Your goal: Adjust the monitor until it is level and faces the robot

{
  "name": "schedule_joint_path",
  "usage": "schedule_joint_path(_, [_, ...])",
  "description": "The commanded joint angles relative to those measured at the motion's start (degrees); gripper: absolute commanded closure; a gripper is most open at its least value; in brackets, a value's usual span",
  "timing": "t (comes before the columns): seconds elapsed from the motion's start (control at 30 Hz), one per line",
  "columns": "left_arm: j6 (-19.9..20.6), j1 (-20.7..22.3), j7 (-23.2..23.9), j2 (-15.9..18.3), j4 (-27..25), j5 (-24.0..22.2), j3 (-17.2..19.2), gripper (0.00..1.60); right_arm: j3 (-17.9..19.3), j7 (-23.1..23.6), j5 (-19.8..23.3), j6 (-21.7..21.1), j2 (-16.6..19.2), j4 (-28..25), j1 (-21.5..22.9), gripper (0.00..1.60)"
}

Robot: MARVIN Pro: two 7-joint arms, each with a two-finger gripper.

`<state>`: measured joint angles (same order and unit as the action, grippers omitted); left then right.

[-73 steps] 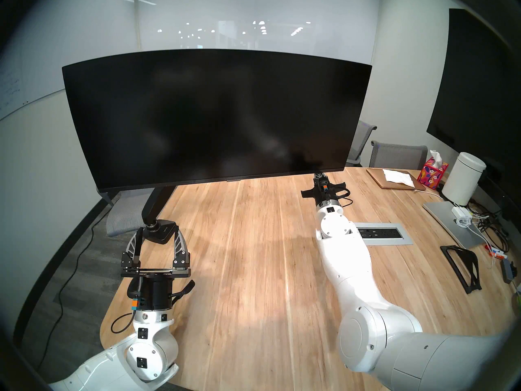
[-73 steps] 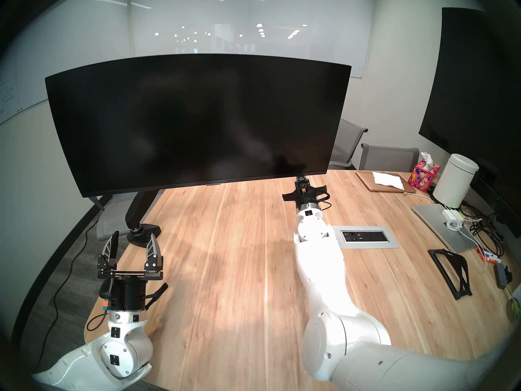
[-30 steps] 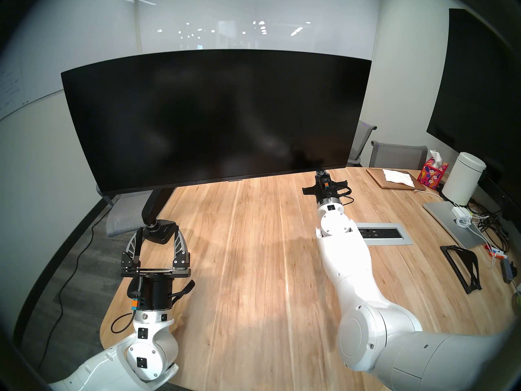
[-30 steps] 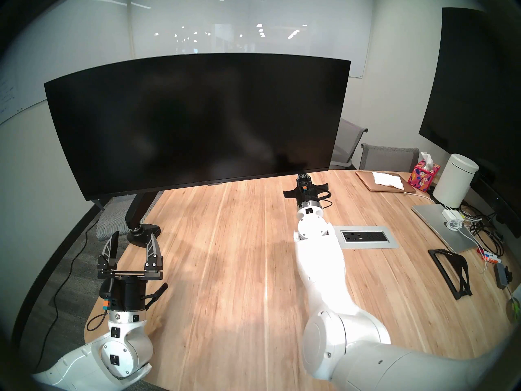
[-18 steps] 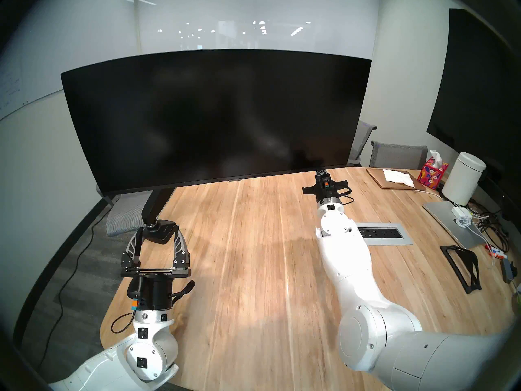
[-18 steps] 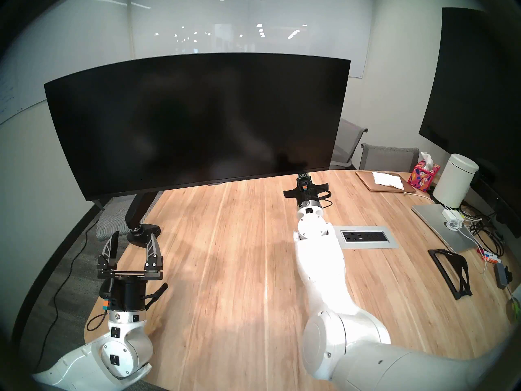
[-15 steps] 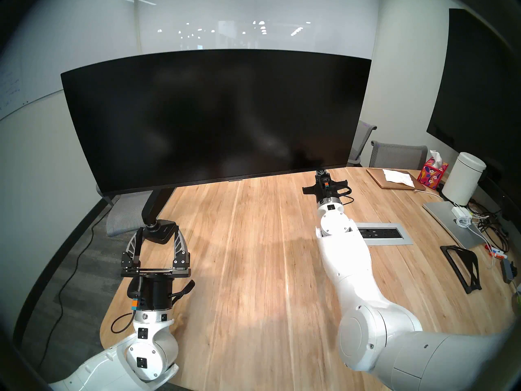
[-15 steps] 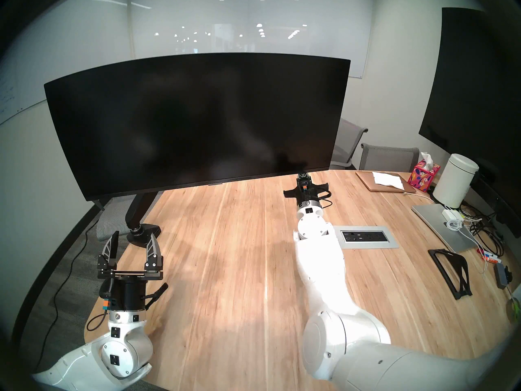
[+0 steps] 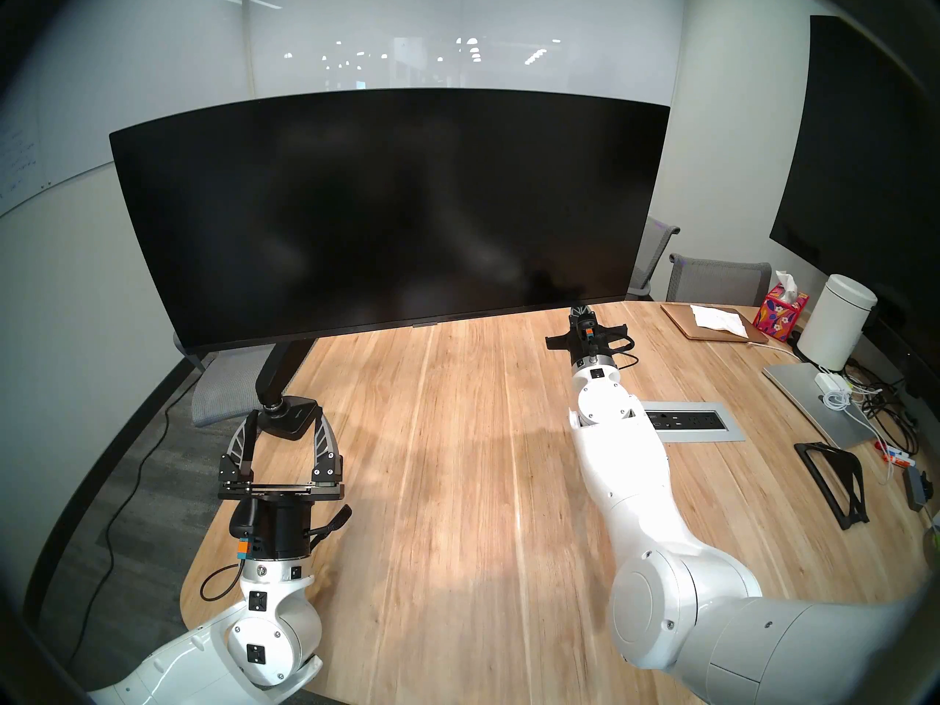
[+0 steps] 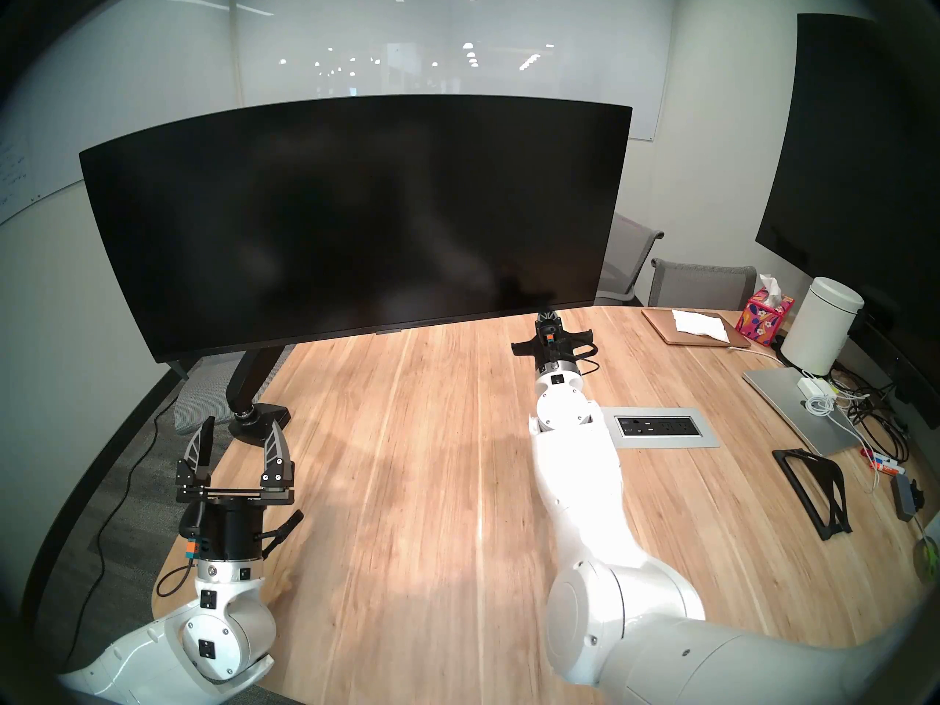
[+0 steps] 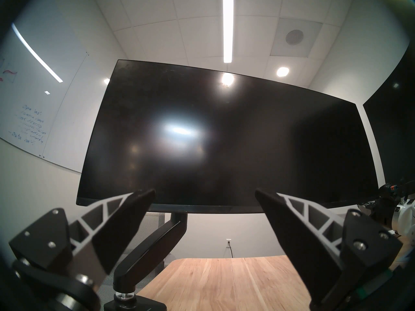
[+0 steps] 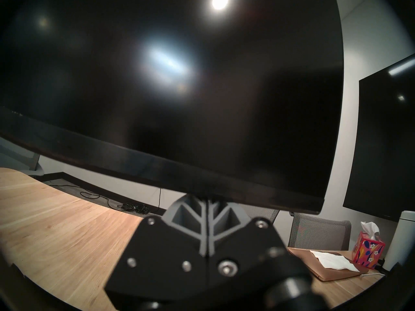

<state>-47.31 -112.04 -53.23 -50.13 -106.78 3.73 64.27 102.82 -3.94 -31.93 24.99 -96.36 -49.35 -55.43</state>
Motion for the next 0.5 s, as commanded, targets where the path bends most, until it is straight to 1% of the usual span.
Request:
schedule_joint_path(0.0, [-0.17, 0.1, -0.06, -0.09, -0.62, 0.07, 0.06, 0.0, -1.45, -0.11, -0.15, 2.74, -0.41, -4.08, 4.84, 1.6])
schedule_joint_path(0.47, [-0.17, 0.09, -0.06, -0.09, -0.64, 0.07, 0.06, 0.0, -1.51, -0.25, 0.06, 2.55, -0.41, -3.8, 4.59, 1.6])
